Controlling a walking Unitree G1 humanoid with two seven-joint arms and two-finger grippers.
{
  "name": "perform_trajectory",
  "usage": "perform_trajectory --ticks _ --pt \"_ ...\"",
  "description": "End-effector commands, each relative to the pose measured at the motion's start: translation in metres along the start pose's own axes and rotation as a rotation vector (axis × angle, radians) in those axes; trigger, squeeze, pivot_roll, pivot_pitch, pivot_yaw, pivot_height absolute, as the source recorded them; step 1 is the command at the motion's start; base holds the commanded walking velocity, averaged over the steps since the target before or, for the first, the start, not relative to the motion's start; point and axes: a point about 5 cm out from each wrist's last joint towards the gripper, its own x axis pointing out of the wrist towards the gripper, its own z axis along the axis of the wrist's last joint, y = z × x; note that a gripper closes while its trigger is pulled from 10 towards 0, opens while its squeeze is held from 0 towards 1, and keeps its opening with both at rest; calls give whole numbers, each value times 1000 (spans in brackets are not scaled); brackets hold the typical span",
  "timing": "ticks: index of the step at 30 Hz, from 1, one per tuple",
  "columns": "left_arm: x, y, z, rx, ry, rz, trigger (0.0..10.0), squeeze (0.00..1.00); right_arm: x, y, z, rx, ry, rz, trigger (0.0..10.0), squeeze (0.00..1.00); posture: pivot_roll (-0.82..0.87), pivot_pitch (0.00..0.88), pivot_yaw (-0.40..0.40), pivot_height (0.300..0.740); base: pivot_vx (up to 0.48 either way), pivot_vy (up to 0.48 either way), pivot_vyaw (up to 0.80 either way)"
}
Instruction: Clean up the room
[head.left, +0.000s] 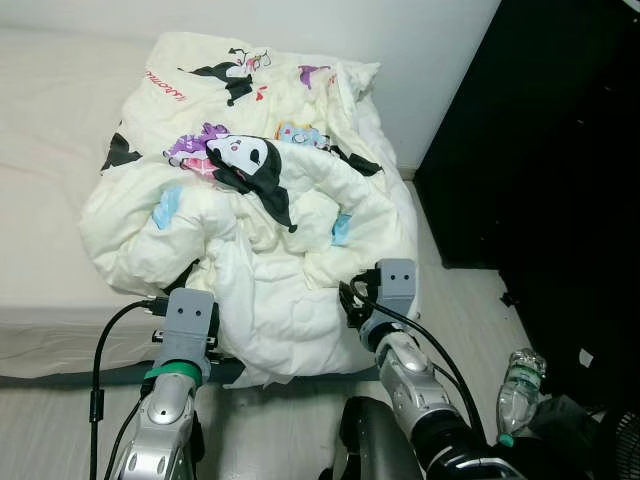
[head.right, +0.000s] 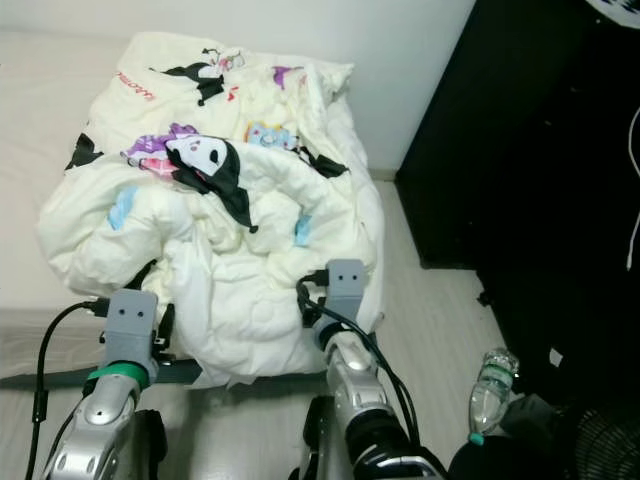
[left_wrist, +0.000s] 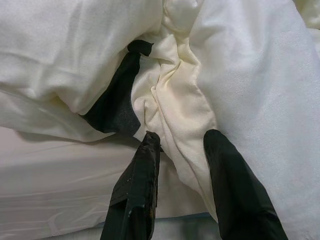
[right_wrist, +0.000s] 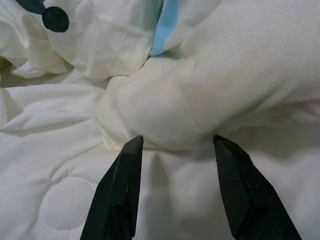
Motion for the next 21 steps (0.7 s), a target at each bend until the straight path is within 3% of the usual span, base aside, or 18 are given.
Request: perform_trajectory --ticks 1,21 --pt "-3 -2 -8 -5 30 -4 10000 0 -2 -4 -5 6 16 -14 10000 0 37 83 -79 578 0 0 0" --pt "-1 -4 -7 -6 32 -16 10000 0 -3 0 -8 9 24 -11 10000 0 51 56 -66 578 0 0 0"
